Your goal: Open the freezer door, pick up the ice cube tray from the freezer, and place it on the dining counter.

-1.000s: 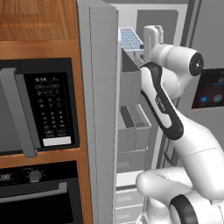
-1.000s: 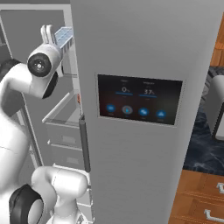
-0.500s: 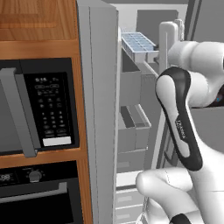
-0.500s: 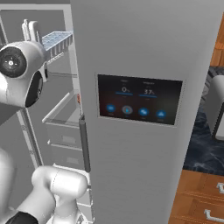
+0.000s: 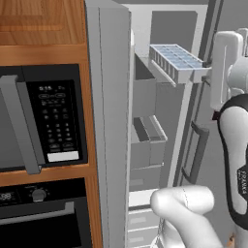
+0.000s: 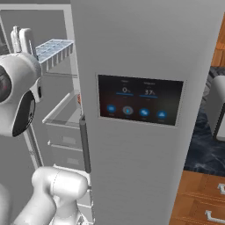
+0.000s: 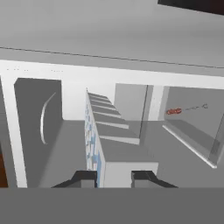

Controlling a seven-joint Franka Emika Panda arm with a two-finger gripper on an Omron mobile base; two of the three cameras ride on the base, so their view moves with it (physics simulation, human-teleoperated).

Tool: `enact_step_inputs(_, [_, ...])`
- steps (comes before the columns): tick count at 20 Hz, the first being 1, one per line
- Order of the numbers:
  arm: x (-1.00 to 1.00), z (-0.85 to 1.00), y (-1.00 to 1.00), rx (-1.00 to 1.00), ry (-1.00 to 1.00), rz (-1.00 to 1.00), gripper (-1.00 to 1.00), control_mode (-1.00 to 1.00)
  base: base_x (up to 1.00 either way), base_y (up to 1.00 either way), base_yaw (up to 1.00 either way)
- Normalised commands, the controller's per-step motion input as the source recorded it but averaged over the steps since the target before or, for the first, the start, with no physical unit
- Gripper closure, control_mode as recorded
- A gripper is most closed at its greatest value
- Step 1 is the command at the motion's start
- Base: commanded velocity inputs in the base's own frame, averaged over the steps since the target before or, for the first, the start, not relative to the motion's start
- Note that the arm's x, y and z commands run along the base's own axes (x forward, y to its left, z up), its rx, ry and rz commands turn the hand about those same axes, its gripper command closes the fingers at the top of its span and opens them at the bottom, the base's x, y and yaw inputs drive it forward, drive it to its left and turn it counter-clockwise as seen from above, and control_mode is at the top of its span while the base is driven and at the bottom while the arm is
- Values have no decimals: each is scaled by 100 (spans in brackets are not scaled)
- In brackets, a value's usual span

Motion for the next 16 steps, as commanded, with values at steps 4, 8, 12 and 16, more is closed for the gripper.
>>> enact_step_inputs(4, [-74, 0, -8, 0, 4, 0, 100, 100, -25, -2, 0])
enact_step_inputs(8, [0, 0, 0, 0, 0, 0, 100, 100, -100, -53, -25])
enact_step_inputs(12, [0, 0, 0, 0, 0, 0, 100, 100, -90, -43, -60])
enact_step_inputs(16, [0, 0, 0, 0, 0, 0, 100, 100, -37, -12, -81])
